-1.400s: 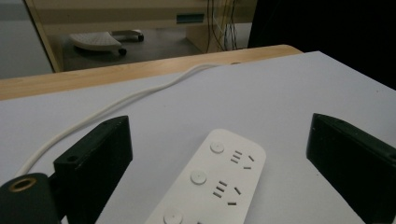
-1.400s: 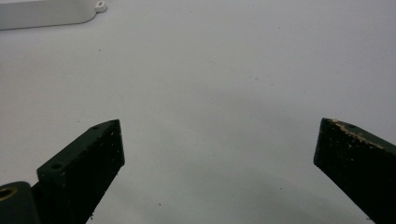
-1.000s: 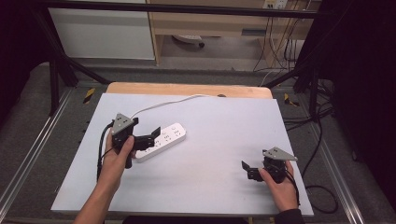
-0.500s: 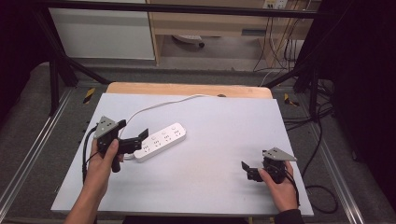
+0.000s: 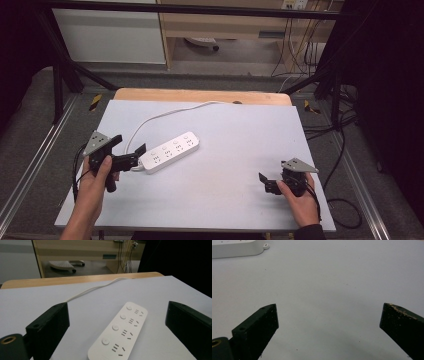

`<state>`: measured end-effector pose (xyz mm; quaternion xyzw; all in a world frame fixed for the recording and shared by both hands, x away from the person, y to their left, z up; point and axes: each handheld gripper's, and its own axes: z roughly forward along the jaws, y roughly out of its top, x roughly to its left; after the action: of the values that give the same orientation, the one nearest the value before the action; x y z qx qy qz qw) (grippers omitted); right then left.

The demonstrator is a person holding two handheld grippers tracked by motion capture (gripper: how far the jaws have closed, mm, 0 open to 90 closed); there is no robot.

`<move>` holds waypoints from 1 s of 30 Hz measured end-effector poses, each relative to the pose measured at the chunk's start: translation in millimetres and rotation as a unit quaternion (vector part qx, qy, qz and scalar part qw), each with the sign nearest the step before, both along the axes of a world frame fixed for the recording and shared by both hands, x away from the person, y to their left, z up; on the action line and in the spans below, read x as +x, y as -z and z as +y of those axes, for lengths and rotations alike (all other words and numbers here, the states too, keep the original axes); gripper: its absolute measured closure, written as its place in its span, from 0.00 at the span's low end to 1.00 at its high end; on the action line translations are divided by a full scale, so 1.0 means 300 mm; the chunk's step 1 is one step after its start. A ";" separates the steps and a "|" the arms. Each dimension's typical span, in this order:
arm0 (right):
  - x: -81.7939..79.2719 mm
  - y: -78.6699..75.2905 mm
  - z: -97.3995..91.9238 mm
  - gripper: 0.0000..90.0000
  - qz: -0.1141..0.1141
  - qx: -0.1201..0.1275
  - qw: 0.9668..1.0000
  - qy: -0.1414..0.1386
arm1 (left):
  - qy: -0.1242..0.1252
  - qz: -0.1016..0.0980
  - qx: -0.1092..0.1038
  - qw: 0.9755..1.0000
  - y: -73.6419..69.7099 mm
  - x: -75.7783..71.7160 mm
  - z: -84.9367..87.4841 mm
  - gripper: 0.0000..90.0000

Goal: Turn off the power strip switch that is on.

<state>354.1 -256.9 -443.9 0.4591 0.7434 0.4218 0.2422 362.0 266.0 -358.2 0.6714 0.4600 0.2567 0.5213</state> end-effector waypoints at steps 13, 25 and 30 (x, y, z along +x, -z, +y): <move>0.002 0.001 0.001 0.03 0.000 0.001 1.000 -0.002 | -0.025 0.009 0.004 1.000 0.026 -0.037 0.083 0.06; 0.003 -0.002 -0.004 0.03 -0.002 0.002 1.000 0.000 | -0.040 0.025 0.015 0.999 0.071 -0.056 0.156 0.07; 0.004 -0.001 -0.009 0.03 -0.002 0.002 1.000 0.000 | -0.050 0.030 0.015 0.998 0.097 -0.054 0.180 0.08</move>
<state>355.3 -259.6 -443.5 0.4583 0.7424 0.4242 0.2427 345.7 320.2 -387.4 0.6624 0.5046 0.2694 0.4837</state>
